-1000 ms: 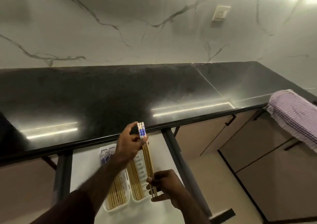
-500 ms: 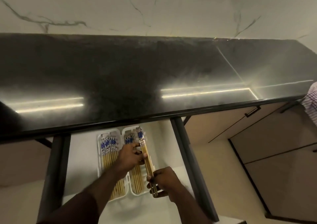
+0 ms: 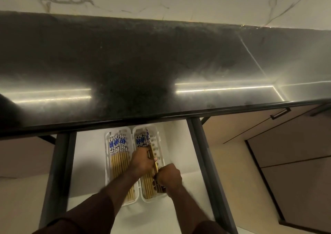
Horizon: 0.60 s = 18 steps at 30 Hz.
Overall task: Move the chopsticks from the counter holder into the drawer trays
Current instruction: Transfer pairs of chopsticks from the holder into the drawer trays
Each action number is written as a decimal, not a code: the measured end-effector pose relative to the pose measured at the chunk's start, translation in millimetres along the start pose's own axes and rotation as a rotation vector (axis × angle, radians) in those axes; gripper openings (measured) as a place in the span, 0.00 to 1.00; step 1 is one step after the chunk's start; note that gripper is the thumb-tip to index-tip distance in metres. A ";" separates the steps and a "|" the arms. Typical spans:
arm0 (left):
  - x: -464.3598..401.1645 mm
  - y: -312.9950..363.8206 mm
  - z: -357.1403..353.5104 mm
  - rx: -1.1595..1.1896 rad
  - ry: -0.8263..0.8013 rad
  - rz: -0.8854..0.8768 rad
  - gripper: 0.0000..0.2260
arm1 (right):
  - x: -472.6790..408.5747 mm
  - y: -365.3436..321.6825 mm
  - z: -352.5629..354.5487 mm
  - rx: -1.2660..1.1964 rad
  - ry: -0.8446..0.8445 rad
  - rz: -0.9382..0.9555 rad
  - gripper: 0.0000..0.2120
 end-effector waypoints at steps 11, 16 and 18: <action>-7.6 2.5 -12.3 -0.313 -0.017 -0.067 0.08 | 1.2 -5.8 -15.3 0.275 0.199 0.095 0.11; -10.7 5.8 -21.9 -0.624 -0.096 -0.069 0.07 | 1.6 -5.4 -24.3 0.390 0.227 0.119 0.12; -11.6 4.8 -21.3 -0.735 -0.119 -0.056 0.09 | 1.1 -3.6 -27.8 0.408 0.238 0.127 0.12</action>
Point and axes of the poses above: each hand's wrist, its own x-axis away from the middle knuckle, its own z-axis out of the back of the hand, y = z × x, the point moved 6 cm from there along -x, towards the middle knuckle, and after that the axes turned 12 degrees about -y, right-handed, at the moved point
